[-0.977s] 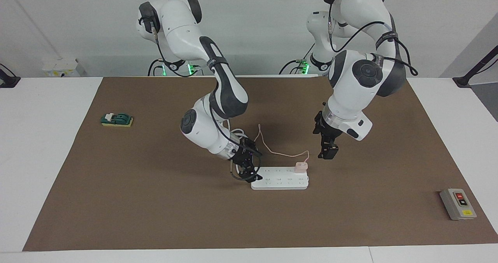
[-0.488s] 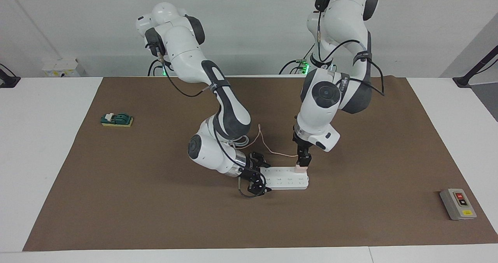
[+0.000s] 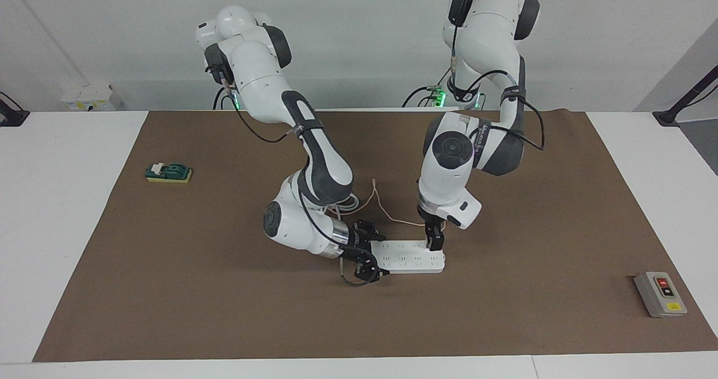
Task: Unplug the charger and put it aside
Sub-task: 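Grasp the pink charger with the left gripper while the right gripper holds the strip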
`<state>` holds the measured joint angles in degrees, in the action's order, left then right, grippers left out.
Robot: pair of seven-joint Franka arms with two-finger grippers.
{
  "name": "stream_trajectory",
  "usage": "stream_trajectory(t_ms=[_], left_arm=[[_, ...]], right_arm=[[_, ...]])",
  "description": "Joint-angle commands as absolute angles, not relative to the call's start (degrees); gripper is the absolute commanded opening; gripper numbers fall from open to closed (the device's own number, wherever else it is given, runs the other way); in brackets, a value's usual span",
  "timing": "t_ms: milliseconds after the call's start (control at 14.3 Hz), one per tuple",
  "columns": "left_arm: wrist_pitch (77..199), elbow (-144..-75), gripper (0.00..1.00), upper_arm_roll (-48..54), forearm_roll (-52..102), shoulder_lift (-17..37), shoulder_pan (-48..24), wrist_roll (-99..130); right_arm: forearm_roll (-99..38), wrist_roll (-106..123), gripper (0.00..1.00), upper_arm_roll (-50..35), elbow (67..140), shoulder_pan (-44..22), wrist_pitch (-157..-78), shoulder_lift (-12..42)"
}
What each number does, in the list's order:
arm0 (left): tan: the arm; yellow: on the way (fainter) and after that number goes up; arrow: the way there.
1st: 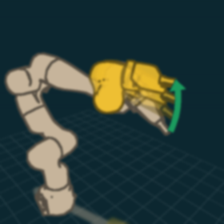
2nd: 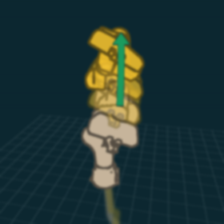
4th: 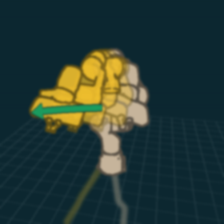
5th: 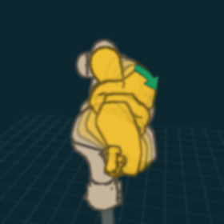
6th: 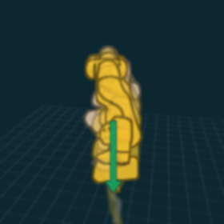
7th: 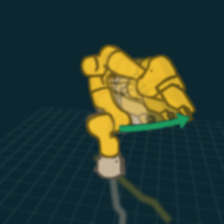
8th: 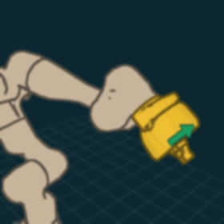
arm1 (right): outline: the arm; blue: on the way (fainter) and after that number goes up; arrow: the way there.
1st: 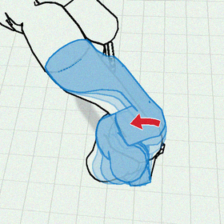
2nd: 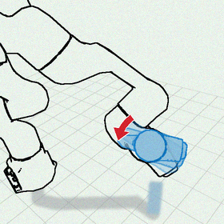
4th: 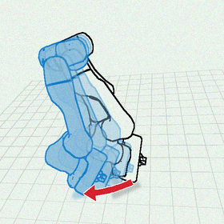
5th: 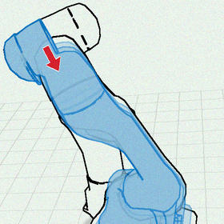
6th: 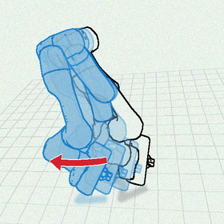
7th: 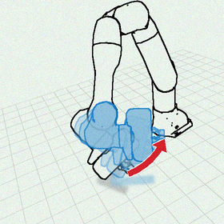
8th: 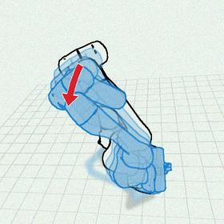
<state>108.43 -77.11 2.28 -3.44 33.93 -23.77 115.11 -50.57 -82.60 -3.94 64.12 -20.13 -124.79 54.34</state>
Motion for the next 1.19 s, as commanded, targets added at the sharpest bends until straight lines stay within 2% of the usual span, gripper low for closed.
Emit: stream_trajectory(t_ms=[0, 767, 907, 1116], left_arm=[[108.5, -75.6, 1.0, 2.4, -4.5, 35.5, -22.6, 113.6], [112.3, -75.8, 1.0, 2.4, -4.1, 37.6, -22.3, 113.6], [112.8, -75.9, 1.0, 2.4, -4.1, 37.9, -22.2, 112.6], [114.2, -76.0, 1.0, 2.4, -4.1, 38.1, -22.1, 110.9]], right_arm=[[-51.4, -80.1, 1.0, -4.6, 62.5, -20.0, -125.2, 55.8], [-51.8, -77.8, 1.0, -4.5, 63.1, -20.4, -125.9, 56.0], [-51.8, -76.5, 1.0, -4.6, 64.2, -20.3, -128.8, 55.7], [-51.8, -76.2, 1.0, -4.6, 64.3, -20.4, -129.1, 55.9]])
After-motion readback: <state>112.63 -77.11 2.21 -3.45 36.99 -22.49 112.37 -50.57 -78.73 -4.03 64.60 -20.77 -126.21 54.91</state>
